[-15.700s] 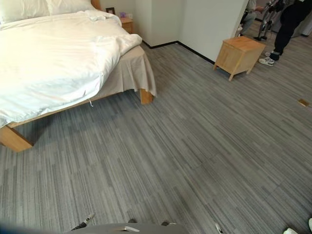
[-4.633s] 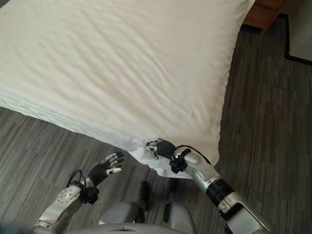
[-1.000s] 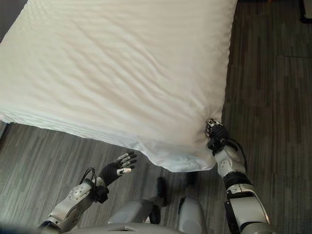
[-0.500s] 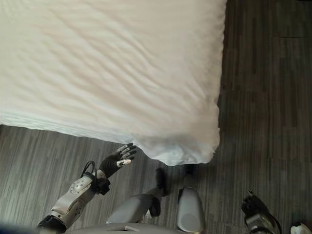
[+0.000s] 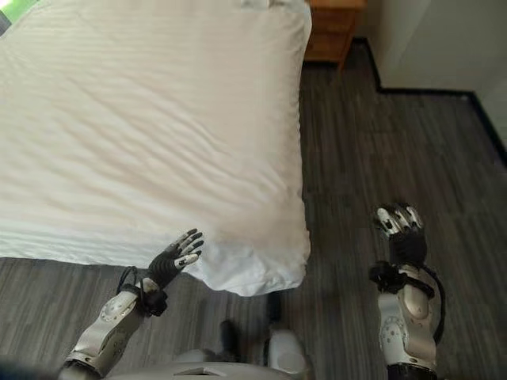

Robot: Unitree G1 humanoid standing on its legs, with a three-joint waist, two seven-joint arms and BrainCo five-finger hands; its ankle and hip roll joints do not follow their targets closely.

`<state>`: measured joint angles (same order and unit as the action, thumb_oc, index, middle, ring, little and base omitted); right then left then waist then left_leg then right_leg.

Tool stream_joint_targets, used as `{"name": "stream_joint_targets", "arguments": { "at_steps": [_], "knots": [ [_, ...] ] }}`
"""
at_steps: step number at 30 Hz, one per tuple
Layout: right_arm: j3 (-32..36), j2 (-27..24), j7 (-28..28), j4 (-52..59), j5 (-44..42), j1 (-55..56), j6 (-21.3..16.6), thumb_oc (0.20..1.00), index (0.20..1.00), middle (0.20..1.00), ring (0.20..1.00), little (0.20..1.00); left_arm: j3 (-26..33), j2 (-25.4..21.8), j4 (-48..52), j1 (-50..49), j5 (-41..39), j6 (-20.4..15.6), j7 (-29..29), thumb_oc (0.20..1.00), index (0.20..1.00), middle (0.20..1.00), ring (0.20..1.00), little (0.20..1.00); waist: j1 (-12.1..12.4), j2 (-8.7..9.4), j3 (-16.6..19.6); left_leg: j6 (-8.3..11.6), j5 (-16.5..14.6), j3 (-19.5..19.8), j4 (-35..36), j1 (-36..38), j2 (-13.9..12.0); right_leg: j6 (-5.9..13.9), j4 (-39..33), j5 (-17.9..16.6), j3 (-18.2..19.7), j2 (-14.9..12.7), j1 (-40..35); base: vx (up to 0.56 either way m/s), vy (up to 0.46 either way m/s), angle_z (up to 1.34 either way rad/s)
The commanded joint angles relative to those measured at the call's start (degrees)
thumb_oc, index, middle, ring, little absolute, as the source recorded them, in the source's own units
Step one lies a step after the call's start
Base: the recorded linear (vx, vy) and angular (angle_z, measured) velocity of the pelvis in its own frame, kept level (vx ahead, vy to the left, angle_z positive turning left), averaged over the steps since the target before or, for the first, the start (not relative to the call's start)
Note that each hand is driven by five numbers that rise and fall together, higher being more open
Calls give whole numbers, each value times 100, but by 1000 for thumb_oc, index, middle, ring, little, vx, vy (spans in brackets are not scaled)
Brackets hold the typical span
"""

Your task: Making the bed.

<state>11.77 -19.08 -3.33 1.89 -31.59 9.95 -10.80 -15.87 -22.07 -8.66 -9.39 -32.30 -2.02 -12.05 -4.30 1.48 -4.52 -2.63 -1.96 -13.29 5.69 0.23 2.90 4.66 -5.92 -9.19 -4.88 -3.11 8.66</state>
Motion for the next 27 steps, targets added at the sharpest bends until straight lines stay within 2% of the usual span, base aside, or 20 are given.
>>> {"name": "stream_joint_targets", "arguments": {
  "at_steps": [1, 3, 5, 6, 7, 8, 9, 10, 12, 13, 16, 18, 19, 20, 21, 22, 23, 25, 26, 27],
  "knots": [
    [70, -43, 183, 15, 303, 9, -142, 1000, 1000, 1000, 1000, 1000, 95, 86, -81, 232, 250, -322, 90, 1000, 1000, 1000, 1000, 1000, 80, -276, 74, -36, -193, 555, -69, 87, 124, -3, 92, 767, -117, 208, -781, -40, 60, 9],
    [-16, -68, 238, 79, 541, 142, -88, 1000, 1000, 1000, 1000, 1000, 173, 128, -130, 216, 249, -337, 113, 1000, 1000, 1000, 1000, 1000, 95, -233, 97, -52, -207, 580, -69, 147, 132, 7, 92, 771, -134, 200, -848, -63, 71, 11],
    [-183, 61, 214, 32, 540, 107, -87, 1000, 1000, 1000, 1000, 1000, 239, 164, -180, 178, 225, -362, 172, 1000, 1000, 1000, 1000, 1000, 125, -197, 39, -83, -212, 514, -69, 123, 116, 67, 92, 615, -132, 216, -776, -106, 63, 14],
    [-250, 215, 202, 46, 401, 131, -101, 1000, 1000, 1000, 1000, 1000, 253, 151, -182, 172, 188, -366, 216, 1000, 1000, 1000, 1000, 1000, 115, -191, -21, -95, -192, 418, -69, 69, 80, 105, 164, 502, -53, 239, -662, -233, 42, -10],
    [-298, 319, 208, 121, 333, 211, -98, 1000, 1000, 1000, 1000, 1000, 180, 26, -228, 333, 270, -388, 282, 1000, 1000, 1000, 1000, 1000, -8, -225, -213, -113, -89, 389, -69, -79, 4, 192, 668, 376, 295, 300, -247, -235, 41, -24],
    [-297, 321, 208, 122, 334, 208, -97, 1000, 1000, 1000, 1000, 1000, 179, 26, -233, 340, 271, -391, 282, 1000, 1000, 1000, 1000, 1000, 1, -223, -203, -114, -86, 381, -69, -97, 4, 193, 717, 396, 304, 300, -204, -262, 16, -34],
    [-319, 330, 223, 165, 353, 277, -94, 1000, 1000, 1000, 1000, 1000, 117, -57, -247, 467, 352, -403, 291, 1000, 1000, 1000, 1000, 1000, -87, -248, -285, -121, -35, 419, -69, -164, -28, 208, 943, 451, 550, 368, -60, -156, 1, -26],
    [-351, 314, 233, 174, 389, 281, -78, 1000, 1000, 1000, 1000, 1000, 105, -118, -230, 553, 430, -441, 318, 1000, 1000, 1000, 1000, 1000, -73, -277, -321, -125, -12, 370, -69, -216, -82, 172, 1105, 624, 431, 284, 15, -220, 3, -11],
    [-423, 309, 145, 126, 539, 200, -64, 1000, 1000, 1000, 1000, 1000, 150, -224, -181, 631, 528, -440, 319, 1000, 1000, 1000, 1000, 1000, -2, -376, -395, -133, 12, 274, -69, -244, -200, 11, 1412, 1039, -225, -135, -153, -164, -12, -6],
    [-433, 330, 118, 106, 569, 177, -61, 1000, 1000, 1000, 1000, 1000, 181, -223, -193, 634, 519, -456, 311, 1000, 1000, 1000, 1000, 1000, 34, -410, -388, -153, 3, 256, -69, -233, -225, -51, 1579, 1092, -456, -370, -331, -113, -49, -29],
    [-500, 342, 59, 60, 580, 2, -87, 1000, 1000, 1000, 1000, 1000, 273, -185, -205, 573, 381, -482, 309, 1000, 1000, 1000, 1000, 1000, 102, -415, -231, -165, 0, 67, -69, -234, -275, -31, 1784, 805, -817, -974, -819, -122, -137, -42],
    [-667, 323, 71, 105, 536, -242, -104, 1000, 1000, 1000, 1000, 1000, 321, -207, -157, 469, 346, -511, 302, 1000, 1000, 1000, 1000, 1000, 191, -321, -66, -115, 66, -141, -69, -316, -336, 100, 1708, 364, -972, -1272, -1093, -266, -452, -62],
    [-818, 291, 98, 186, 477, -405, -106, 1000, 1000, 1000, 1000, 1000, 427, -248, -73, 370, 283, -548, 343, 1000, 1000, 1000, 1000, 1000, 278, -172, 5, 43, 236, -306, -69, -462, -498, 198, 1673, 337, -965, -1258, -1188, -422, -720, -75],
    [-876, 253, 123, 237, 441, -462, -103, 1000, 1000, 1000, 1000, 1000, 502, -250, -69, 365, 261, -575, 384, 1000, 1000, 1000, 1000, 1000, 330, -101, 25, 159, 325, -443, -69, -550, -605, 232, 1455, 632, -1085, -1172, -1279, -495, -877, -74],
    [-947, 207, 179, 289, 410, -497, -109, 1000, 1000, 1000, 1000, 1000, 610, -276, -15, 308, 215, -591, 410, 1000, 1000, 1000, 1000, 1000, 450, -21, -8, 360, 422, -503, -69, -588, -760, 269, 1120, 949, -1283, -1087, -1351, -255, -476, -61],
    [-949, 207, 179, 288, 410, -501, -109, 1000, 1000, 1000, 1000, 1000, 615, -277, -12, 308, 214, -589, 410, 1000, 1000, 1000, 1000, 1000, 440, -25, -10, 358, 429, -499, -69, -593, -767, 256, 1105, 943, -1297, -1076, -1360, -447, -895, -64],
    [-975, 56, 275, 349, 368, -480, -120, 1000, 1000, 1000, 1000, 1000, 861, -227, 99, 133, 209, -632, 458, 1000, 1000, 1000, 1000, 1000, 558, 49, -116, 727, 760, -567, -69, -675, -1149, 88, 482, 1467, -1339, -707, -1495, -330, -636, -80],
    [-977, 54, 276, 352, 368, -486, -121, 1000, 1000, 1000, 1000, 1000, 868, -224, 104, 134, 208, -631, 459, 1000, 1000, 1000, 1000, 1000, 532, 30, -111, 684, 788, -594, -69, -717, -1167, 47, 440, 1441, -1396, -674, -1488, -245, -471, -41],
    [-930, -10, 309, 379, 296, -391, -149, 1000, 1000, 1000, 1000, 1000, 927, -130, 57, 126, 99, -607, 457, 1000, 1000, 1000, 1000, 1000, 477, 40, -202, 778, 954, -525, -69, -757, -1324, -95, 449, 1642, -1260, -463, -1485, -295, -630, -31],
    [-986, -89, 335, 324, 366, -349, -173, 1000, 1000, 1000, 1000, 1000, 1010, 22, -114, 125, -202, -583, 443, 1000, 1000, 1000, 1000, 1000, 513, 75, -328, 765, 1052, -201, -72, -679, -1422, -239, 634, 1796, -1200, -350, -1409, -607, -1109, -14]
  ]
}}
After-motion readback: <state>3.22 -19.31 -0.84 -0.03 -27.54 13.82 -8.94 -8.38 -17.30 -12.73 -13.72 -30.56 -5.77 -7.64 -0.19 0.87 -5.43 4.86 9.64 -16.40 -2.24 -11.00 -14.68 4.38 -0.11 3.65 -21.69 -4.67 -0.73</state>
